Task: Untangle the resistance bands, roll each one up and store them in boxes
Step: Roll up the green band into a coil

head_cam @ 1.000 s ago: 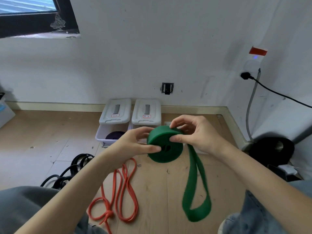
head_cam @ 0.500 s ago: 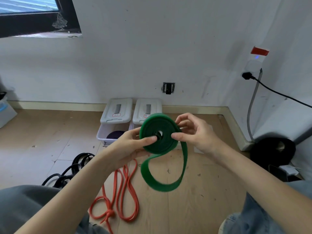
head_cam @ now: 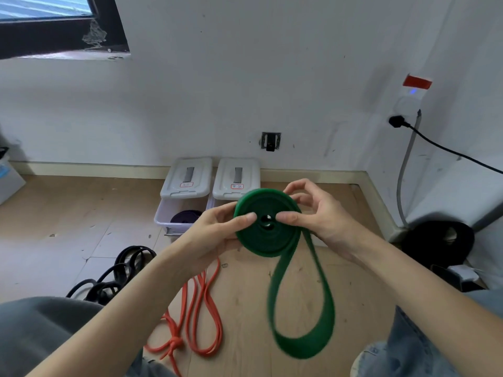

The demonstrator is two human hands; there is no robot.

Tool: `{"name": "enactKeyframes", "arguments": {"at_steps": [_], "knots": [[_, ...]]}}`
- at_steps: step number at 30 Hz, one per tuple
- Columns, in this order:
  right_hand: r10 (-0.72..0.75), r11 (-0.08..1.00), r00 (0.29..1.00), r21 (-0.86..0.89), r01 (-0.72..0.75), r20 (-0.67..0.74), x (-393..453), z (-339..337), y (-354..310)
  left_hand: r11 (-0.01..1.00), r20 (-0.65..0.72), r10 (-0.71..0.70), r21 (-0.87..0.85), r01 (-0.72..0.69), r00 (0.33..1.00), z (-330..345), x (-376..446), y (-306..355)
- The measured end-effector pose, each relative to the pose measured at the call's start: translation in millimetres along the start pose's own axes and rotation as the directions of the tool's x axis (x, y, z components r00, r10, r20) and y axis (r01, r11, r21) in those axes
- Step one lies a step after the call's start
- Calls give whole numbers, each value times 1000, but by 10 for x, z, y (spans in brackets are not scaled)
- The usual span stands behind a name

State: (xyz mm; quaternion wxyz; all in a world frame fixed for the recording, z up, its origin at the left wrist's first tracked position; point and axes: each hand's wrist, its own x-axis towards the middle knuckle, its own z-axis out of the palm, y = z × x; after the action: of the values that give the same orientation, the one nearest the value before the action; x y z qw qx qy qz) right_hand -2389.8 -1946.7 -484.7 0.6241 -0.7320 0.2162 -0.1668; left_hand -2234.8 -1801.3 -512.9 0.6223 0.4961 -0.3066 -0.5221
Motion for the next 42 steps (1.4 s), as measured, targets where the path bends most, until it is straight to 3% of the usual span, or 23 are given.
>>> {"name": "enactKeyframes", "arguments": {"at_steps": [3, 5, 8, 10, 12, 15, 18, 21, 24, 27, 30, 32, 34, 38, 42], "knots": [[-56, 984, 998, -172, 56, 6, 14, -30, -29, 993, 17, -25, 119, 23, 1000, -36, 9, 0], [-69, 950, 994, -299, 90, 79, 13, -44, -36, 957, 64, -44, 289, 24, 997, -70, -1, -8], [-35, 907, 982, -407, 109, 186, -23, 48, 26, 922, 123, -84, 385, 30, 989, -46, -29, -71], [-17, 922, 984, -378, 84, 177, -45, 61, 38, 927, 85, -64, 375, 28, 994, -24, -40, -98], [0, 958, 989, -284, 41, 145, -35, 26, 18, 968, 1, -40, 247, 39, 999, -41, -21, -72], [1, 992, 1000, -123, -1, 3, -28, 50, 53, 999, -107, -40, 15, 42, 993, -19, 28, -58], [-22, 993, 994, -118, 9, -109, -23, 103, 132, 991, -130, -97, -100, 84, 987, 35, 52, -159], [3, 983, 999, -183, -10, -37, -22, 45, 183, 984, -36, -175, 16, 176, 984, -16, 31, -166], [18, 979, 995, -201, 3, 99, -48, 84, 194, 969, 52, -170, 191, 158, 984, -60, 30, -148], [60, 981, 992, -191, -38, 108, -40, 70, 208, 962, -27, -117, 246, 120, 993, -5, 46, -151], [195, 980, 973, 0, -197, 126, -59, 46, 234, 993, -187, -56, 94, 75, 981, -25, 97, -138], [247, 953, 964, 154, -260, 100, -92, 109, 305, 994, -265, -108, -46, 99, 958, -16, 131, -171], [256, 945, 965, 196, -261, 50, -114, 157, 366, 983, -279, -175, -96, 154, 944, 10, 146, -220], [214, 973, 977, 92, -214, 8, -114, 85, 375, 963, -123, -237, 103, 250, 964, -36, 136, -208], [170, 985, 969, -57, -163, 179, -169, 114, 387, 927, 27, -278, 270, 261, 960, -28, 117, -261]]}}
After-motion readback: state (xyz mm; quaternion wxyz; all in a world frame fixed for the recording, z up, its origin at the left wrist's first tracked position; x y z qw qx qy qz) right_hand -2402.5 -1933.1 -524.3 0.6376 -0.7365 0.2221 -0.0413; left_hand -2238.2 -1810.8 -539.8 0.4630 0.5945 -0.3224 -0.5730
